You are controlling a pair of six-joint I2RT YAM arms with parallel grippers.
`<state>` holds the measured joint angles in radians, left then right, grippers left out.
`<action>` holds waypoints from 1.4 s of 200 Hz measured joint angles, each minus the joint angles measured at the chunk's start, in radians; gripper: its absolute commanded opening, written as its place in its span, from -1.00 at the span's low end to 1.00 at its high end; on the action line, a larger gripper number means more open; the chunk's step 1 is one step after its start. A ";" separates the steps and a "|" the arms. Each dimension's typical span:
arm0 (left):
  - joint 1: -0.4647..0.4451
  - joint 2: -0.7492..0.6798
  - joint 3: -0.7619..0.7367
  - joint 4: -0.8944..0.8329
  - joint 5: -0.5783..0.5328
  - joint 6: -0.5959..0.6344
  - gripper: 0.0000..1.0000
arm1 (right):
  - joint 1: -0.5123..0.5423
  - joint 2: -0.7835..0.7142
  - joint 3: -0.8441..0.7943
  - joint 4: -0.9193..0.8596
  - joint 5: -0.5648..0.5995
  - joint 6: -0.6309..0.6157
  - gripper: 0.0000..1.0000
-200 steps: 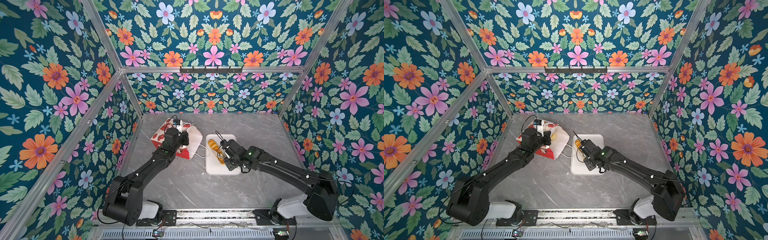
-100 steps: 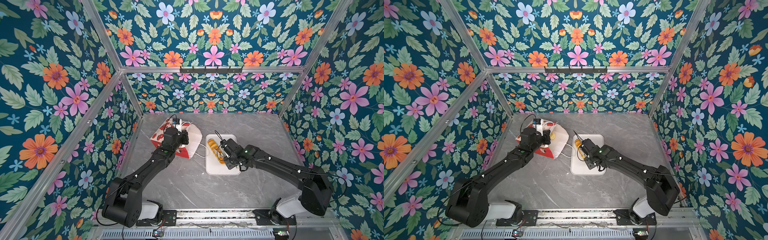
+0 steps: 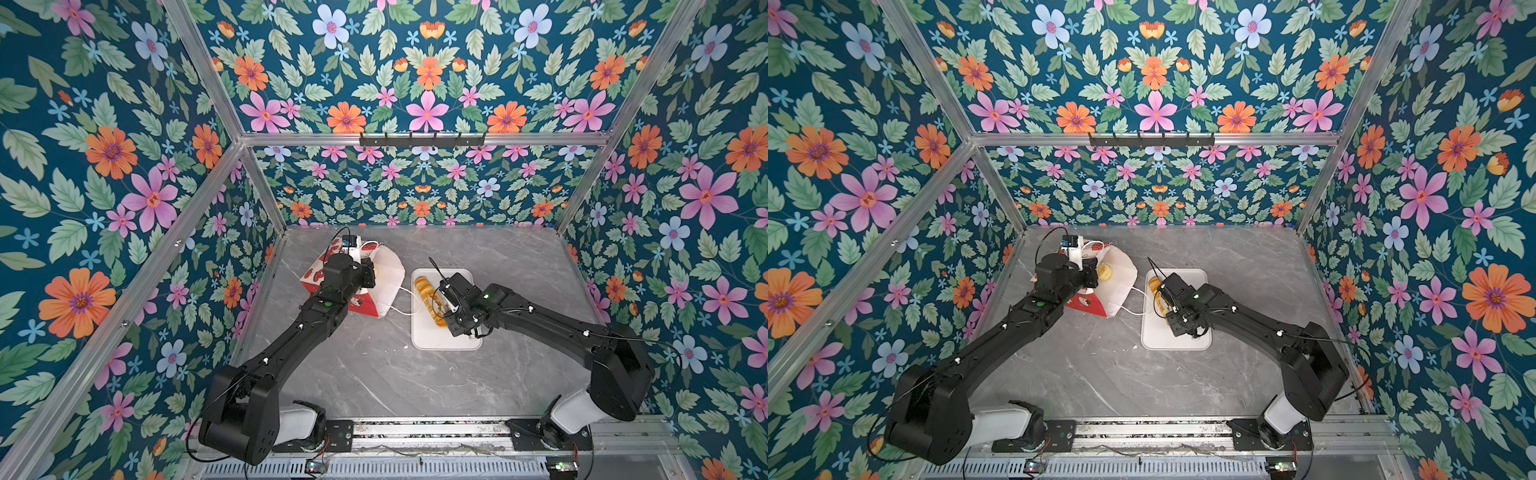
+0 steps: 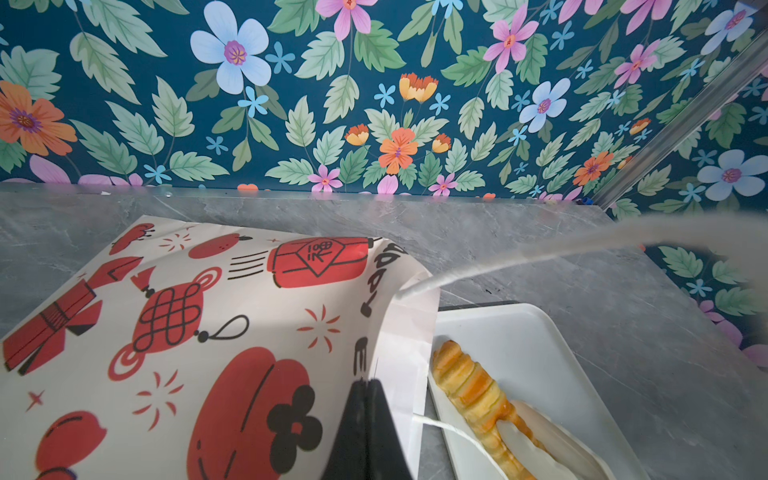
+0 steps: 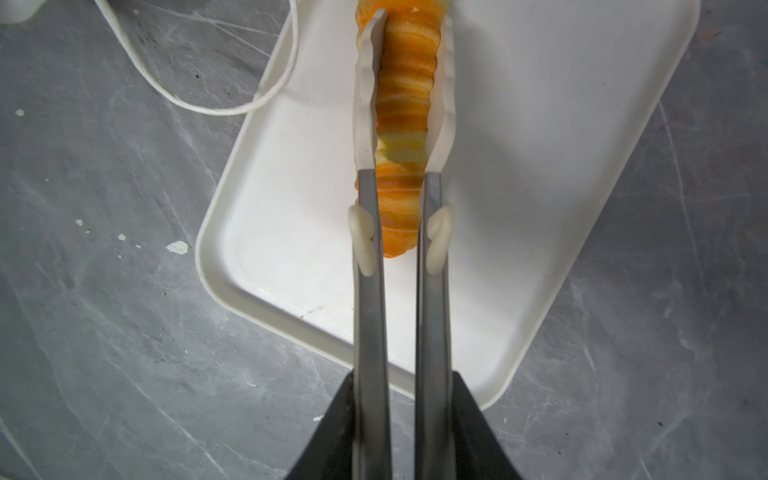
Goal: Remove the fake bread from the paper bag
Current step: 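Open the tongs to release the bread stick and lift the right gripper, then move the tongs in the right gripper into the bag and pinch a pastry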
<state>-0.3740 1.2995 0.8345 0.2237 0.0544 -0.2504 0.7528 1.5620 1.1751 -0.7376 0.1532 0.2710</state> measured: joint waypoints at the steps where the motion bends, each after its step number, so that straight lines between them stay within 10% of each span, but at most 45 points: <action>1: 0.000 0.000 0.000 0.000 0.000 0.000 -1.00 | 0.000 0.000 0.000 0.000 0.000 0.002 -0.36; 136: 0.000 -0.006 -0.010 0.000 -0.003 0.015 -1.00 | -0.118 -0.153 -0.105 -0.077 0.074 0.144 -0.30; 280: 0.006 -0.001 -0.015 -0.002 0.042 0.034 -1.00 | 0.035 -0.239 -0.056 0.210 -0.195 0.044 -0.23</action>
<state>-0.3679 1.2984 0.8192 0.2214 0.0963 -0.2169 0.7883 1.3228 1.1191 -0.5274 -0.0418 0.3149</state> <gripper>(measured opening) 0.050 0.380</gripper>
